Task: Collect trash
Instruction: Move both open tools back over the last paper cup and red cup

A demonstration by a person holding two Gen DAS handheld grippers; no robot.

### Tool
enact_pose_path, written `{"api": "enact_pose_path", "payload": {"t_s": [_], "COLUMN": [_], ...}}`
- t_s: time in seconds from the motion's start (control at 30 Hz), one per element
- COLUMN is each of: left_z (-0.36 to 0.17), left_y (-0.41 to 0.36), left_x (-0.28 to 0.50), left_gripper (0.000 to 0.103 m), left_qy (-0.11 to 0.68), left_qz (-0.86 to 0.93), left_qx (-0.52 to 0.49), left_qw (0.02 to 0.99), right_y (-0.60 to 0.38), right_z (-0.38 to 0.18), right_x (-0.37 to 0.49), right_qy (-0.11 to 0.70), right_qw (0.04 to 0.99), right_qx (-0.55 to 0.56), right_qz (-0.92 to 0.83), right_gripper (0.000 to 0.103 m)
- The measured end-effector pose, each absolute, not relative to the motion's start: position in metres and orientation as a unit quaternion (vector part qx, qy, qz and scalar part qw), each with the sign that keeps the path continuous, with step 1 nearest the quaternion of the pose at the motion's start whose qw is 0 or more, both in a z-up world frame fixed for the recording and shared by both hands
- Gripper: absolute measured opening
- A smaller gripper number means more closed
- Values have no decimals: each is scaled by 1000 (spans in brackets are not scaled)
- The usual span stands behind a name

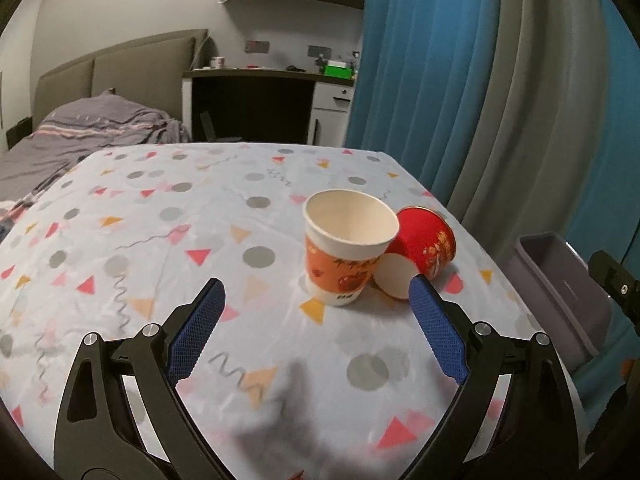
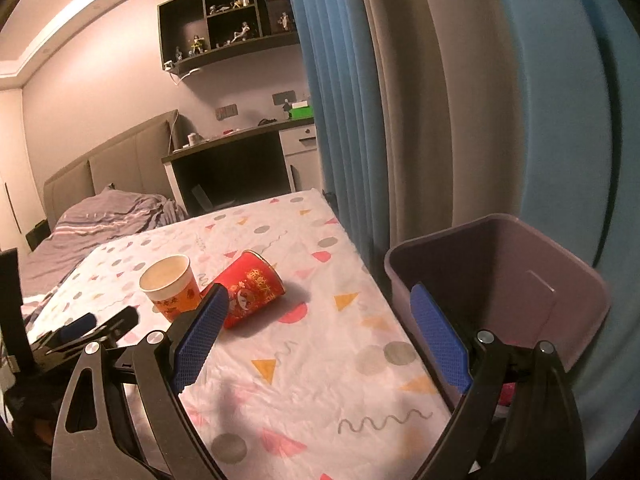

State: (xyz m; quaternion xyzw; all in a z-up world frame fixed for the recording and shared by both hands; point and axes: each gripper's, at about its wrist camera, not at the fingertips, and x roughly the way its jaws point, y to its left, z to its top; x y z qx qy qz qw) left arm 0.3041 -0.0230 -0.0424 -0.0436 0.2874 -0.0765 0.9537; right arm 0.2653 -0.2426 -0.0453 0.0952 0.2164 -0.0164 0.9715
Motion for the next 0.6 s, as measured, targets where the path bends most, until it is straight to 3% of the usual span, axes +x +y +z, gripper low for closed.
{"api": "enact_pose_path", "payload": {"t_s": [0.47, 0.53, 0.6], "left_z": [-55, -55, -56], "left_y": [-44, -42, -40], "left_x": [363, 366, 369], "left_gripper": [91, 84, 70], "left_qy": [301, 302, 306], "left_qz": [-95, -97, -104], "left_qx": [-45, -50, -56], "left_qw": [948, 947, 945], "right_y": [-238, -235, -231], "right_z": [-53, -55, -57], "right_x": [302, 306, 311], "right_qy": [237, 240, 247], "right_qw": [967, 966, 965], "right_qx": [95, 92, 90], "right_qz": [-12, -10, -6], "right_gripper": [89, 89, 89]}}
